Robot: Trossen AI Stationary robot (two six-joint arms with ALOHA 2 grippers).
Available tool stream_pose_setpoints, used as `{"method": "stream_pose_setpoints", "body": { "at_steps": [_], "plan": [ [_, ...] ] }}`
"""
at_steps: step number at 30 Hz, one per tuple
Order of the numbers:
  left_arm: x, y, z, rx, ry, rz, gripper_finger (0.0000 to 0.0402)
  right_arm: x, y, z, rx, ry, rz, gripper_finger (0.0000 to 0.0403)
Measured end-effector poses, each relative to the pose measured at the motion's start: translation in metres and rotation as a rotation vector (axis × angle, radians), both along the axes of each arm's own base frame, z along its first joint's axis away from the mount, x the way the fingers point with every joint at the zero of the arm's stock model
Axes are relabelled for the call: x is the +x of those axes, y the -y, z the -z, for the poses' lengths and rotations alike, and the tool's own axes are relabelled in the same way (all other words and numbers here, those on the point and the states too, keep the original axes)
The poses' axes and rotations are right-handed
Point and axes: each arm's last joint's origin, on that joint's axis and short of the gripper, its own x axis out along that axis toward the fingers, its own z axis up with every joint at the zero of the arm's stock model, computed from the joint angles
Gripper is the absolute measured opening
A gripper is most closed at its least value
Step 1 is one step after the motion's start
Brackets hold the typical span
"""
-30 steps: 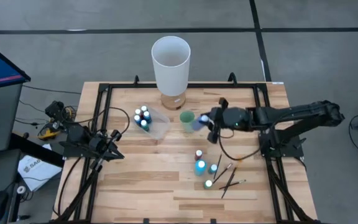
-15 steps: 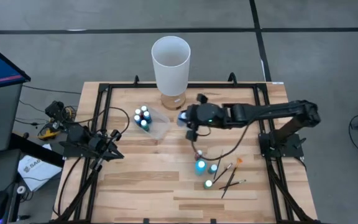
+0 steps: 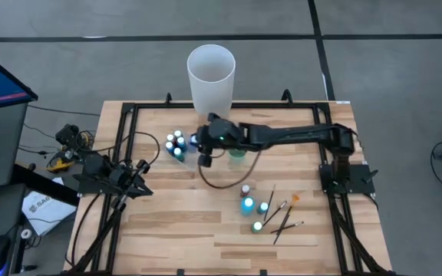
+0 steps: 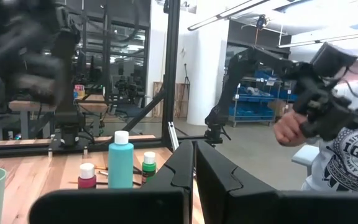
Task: Pick & Place Paint Supplies
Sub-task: Put the purple paint bottle into the transparent bin
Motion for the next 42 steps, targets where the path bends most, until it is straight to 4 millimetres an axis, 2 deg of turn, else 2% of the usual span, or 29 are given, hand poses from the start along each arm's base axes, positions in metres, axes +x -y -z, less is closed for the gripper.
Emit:
{"method": "stream_pose_setpoints", "body": {
  "at_steps": [4, 8, 12, 24, 33, 42],
  "plan": [
    [0.000, 0.000, 0.000, -0.001, 0.002, 0.000, 0.0002, 0.015, 0.020, 0.013, 0.007, -0.013, 0.029, 0.0111],
    [0.000, 0.000, 0.000, -0.003, 0.004, 0.000, 0.0002, 0.025, 0.039, 0.024, 0.098, -0.022, 0.007, 0.0111],
    [0.000, 0.000, 0.000, -0.002, 0.003, 0.000, 0.0002, 0.031, 0.048, 0.039, 0.151, -0.062, 0.004, 0.0111],
    [0.000, 0.000, -0.001, -0.005, 0.006, 0.000, 0.0002, 0.031, 0.053, 0.040, 0.154, -0.057, 0.012, 0.0111],
    [0.000, 0.000, -0.001, -0.007, 0.009, 0.000, 0.0002, 0.040, 0.061, 0.068, 0.167, -0.094, 0.034, 0.0111],
    [0.001, 0.001, -0.001, -0.003, 0.001, -0.009, 0.0002, 0.039, 0.062, 0.067, 0.176, -0.093, 0.041, 0.0111]
  ]
}}
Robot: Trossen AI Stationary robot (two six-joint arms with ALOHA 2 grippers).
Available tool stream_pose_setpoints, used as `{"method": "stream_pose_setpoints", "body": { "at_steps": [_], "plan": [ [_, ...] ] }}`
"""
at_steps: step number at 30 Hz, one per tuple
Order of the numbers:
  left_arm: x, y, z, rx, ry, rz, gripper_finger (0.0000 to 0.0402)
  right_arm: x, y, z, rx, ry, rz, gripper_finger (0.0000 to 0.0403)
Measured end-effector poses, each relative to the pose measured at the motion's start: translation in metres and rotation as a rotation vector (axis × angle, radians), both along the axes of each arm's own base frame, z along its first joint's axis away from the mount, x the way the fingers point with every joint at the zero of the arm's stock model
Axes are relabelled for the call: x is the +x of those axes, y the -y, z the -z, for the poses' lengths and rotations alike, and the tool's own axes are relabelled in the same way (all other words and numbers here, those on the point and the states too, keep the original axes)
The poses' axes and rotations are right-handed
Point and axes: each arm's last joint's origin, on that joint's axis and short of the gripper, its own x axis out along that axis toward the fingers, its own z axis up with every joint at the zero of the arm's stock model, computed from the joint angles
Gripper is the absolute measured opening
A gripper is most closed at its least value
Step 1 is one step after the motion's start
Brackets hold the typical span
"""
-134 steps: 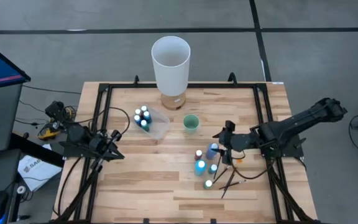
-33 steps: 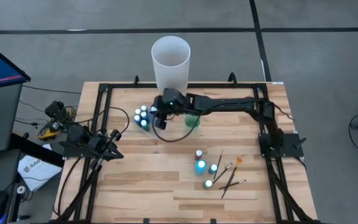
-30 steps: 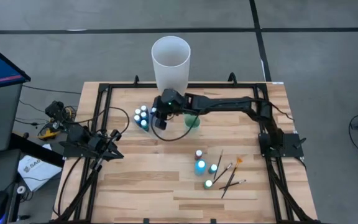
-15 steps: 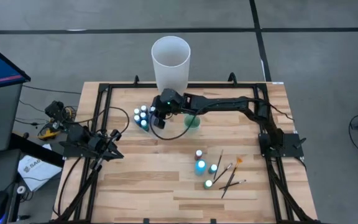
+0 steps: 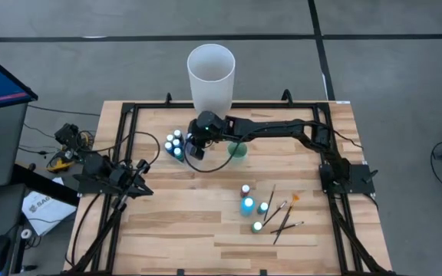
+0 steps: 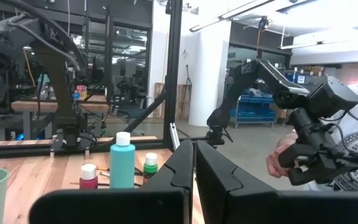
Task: Pick & Place Paint Supplies
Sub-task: Put the purple paint bottle into the transparent bin, then put the left light blue paint bottle into the transparent bin
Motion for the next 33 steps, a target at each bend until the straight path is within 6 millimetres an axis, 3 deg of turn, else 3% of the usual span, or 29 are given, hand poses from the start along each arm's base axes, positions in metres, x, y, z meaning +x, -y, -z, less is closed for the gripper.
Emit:
{"method": "stream_pose_setpoints", "body": {
  "at_steps": [5, 13, 19, 27, 33],
  "plan": [
    [0.001, 0.001, 0.001, 0.006, -0.008, -0.001, 0.0002, 0.000, 0.000, 0.000, -0.001, 0.001, 0.001, 0.0118],
    [0.001, 0.001, 0.001, 0.008, -0.010, -0.001, 0.0002, 0.001, 0.001, -0.002, -0.007, 0.027, 0.004, 0.0236],
    [0.001, 0.001, 0.001, 0.008, -0.010, -0.002, 0.0002, 0.001, 0.001, -0.004, -0.023, 0.028, -0.005, 0.0246],
    [0.001, 0.001, 0.001, 0.009, -0.011, -0.003, 0.0002, -0.031, -0.004, -0.065, -0.031, 0.037, -0.010, 0.0248],
    [0.001, 0.001, 0.001, 0.006, -0.008, -0.003, 0.0002, -0.099, -0.032, -0.128, 0.015, -0.114, -0.040, 0.0248]
  ]
}}
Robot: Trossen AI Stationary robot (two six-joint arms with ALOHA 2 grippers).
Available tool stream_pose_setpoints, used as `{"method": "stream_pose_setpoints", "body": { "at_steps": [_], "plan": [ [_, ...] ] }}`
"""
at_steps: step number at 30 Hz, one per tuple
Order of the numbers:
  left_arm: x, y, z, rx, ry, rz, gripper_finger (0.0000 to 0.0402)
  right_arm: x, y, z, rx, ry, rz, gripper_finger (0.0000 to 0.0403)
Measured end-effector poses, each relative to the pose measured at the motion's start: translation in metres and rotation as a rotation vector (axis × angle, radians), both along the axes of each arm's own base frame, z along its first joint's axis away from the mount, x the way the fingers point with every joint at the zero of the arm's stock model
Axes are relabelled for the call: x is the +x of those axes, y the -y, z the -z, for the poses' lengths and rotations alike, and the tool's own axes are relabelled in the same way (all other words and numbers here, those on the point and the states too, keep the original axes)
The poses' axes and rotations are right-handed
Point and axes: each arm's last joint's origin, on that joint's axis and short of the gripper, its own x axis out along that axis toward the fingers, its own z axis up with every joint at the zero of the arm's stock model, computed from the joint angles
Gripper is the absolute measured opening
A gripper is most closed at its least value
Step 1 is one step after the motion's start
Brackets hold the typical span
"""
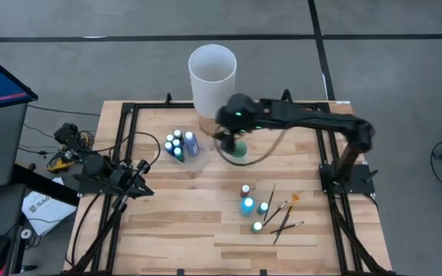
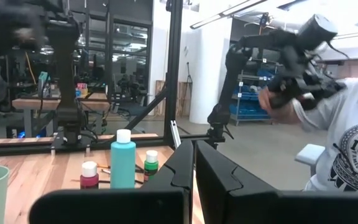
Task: Pick & Place Paint Supplies
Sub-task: Put the left light blue paint bottle into the transparent bin
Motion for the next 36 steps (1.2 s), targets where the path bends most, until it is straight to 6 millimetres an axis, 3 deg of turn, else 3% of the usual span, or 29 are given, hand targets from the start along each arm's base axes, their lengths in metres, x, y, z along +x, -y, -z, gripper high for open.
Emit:
{"method": "stream_pose_setpoints", "body": {
  "at_steps": [7, 14, 19, 26, 36],
  "plan": [
    [0.000, 0.000, 0.000, -0.001, 0.001, 0.000, 0.0002, -0.071, -0.044, -0.034, 0.137, -0.183, 0.051, 0.0249],
    [0.000, 0.000, -0.001, -0.005, 0.005, 0.000, 0.0002, -0.098, -0.085, -0.011, 0.137, -0.468, 0.126, 0.0249],
    [0.000, 0.000, -0.001, -0.005, 0.006, 0.000, 0.0002, -0.091, -0.118, 0.017, 0.107, -0.564, 0.054, 0.0249],
    [0.000, 0.000, -0.001, -0.005, 0.006, 0.000, 0.0002, -0.075, -0.155, 0.039, 0.065, -0.568, -0.068, 0.0249],
    [0.000, 0.000, -0.001, -0.004, 0.005, 0.000, 0.0002, -0.061, -0.176, 0.047, 0.055, -0.497, -0.210, 0.0249]
  ]
}}
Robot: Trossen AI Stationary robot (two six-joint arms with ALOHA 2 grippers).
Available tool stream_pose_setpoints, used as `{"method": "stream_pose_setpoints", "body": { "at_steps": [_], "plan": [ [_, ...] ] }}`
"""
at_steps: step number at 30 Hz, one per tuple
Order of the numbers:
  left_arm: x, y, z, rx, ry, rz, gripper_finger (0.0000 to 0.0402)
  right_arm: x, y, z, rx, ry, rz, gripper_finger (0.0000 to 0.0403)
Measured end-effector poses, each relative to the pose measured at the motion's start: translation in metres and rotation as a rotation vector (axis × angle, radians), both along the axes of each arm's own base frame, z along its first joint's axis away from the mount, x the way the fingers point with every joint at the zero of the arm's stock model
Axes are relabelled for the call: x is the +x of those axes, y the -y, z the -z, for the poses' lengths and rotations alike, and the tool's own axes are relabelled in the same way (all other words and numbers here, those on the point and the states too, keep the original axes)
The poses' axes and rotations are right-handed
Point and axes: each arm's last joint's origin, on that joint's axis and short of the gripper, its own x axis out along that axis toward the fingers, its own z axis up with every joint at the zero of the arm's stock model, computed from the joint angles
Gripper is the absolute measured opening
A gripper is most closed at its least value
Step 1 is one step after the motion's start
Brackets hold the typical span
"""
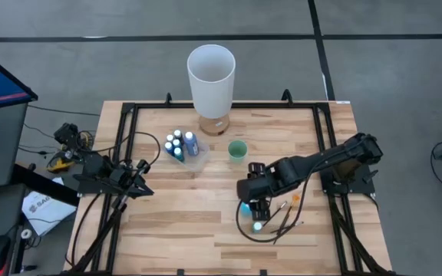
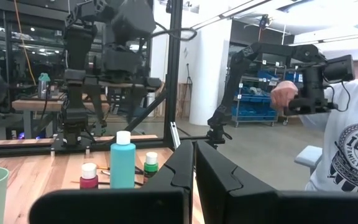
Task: Pick & Place Paint Supplies
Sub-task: Put the left light blue paint bottle into the transparent bin
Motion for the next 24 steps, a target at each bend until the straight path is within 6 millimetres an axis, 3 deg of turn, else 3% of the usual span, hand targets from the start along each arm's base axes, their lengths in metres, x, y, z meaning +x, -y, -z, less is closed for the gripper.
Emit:
{"method": "stream_pose_setpoints", "body": {
  "at_steps": [21, 24],
  "plan": [
    [0.0000, 0.0000, -0.0005, -0.004, 0.004, 0.000, 0.0002, 0.0041, -0.0056, -0.0020, 0.077, 0.038, -0.024, 0.0249],
    [0.0000, 0.0000, -0.0007, -0.004, 0.005, 0.000, 0.0002, 0.0092, -0.0073, 0.0056, 0.070, 0.019, -0.023, 0.0249]
  ]
}}
